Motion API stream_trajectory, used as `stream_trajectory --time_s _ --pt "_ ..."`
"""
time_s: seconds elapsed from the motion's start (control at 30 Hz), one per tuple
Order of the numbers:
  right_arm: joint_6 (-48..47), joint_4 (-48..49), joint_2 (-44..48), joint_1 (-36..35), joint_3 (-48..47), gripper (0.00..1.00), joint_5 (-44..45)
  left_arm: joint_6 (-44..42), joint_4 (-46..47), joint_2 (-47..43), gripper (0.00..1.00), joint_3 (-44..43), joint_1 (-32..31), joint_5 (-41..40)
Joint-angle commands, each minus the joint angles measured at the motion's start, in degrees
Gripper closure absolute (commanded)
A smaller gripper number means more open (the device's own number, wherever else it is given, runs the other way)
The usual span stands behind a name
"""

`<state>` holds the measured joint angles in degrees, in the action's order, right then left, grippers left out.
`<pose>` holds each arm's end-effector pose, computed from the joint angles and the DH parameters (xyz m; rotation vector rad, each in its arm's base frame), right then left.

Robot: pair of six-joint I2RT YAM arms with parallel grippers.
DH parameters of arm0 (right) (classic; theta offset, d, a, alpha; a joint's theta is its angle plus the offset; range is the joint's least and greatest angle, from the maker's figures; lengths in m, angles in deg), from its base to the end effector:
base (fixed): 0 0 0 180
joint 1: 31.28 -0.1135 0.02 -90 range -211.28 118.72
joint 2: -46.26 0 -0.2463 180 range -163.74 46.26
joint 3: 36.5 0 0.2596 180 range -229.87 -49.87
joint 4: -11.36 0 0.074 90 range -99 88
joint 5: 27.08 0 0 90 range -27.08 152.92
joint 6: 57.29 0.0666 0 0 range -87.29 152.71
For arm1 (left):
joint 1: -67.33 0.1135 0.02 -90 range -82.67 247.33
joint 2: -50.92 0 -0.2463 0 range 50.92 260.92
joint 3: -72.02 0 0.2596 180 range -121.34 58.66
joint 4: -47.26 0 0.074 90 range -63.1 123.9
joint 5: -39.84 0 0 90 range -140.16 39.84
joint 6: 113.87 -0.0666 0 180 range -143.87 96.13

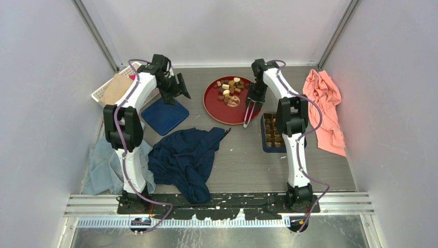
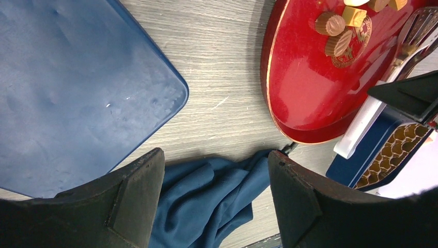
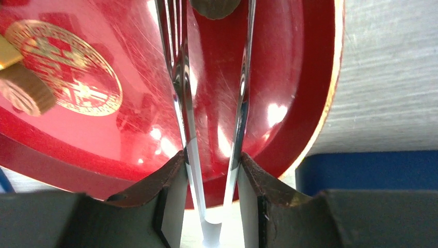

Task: Pack the chocolate
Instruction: Pick up the fake chocolate from the plate, then place the fake chocolate in the packing box.

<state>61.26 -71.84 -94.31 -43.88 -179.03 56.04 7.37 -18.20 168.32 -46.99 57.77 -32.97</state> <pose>0.4775 0.1149 0.1403 0.4066 3.0030 0.2521 0.4439 -0.0947 0.2159 -0.4229 2.7224 -0.6130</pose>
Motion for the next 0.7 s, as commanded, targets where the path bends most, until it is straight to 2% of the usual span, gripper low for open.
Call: stream_trajectory --time_s 0.0,0.4,0.67 --pt "-1.51 -0.17 9.25 -0.17 3.4 0.83 -0.75 0.13 1.85 -3.96 0.26 -0.3 0.6 1.47" --pt "-6.14 -2.05 25.56 -1.53 15.01 0.89 0.35 0.4 1.83 -4.01 0.26 -0.41 0.6 1.14" --pt "-3.4 -3.85 43.03 1.33 32.25 0.91 4.81 0.89 1.83 -4.31 0.26 -0.48 0.6 0.54"
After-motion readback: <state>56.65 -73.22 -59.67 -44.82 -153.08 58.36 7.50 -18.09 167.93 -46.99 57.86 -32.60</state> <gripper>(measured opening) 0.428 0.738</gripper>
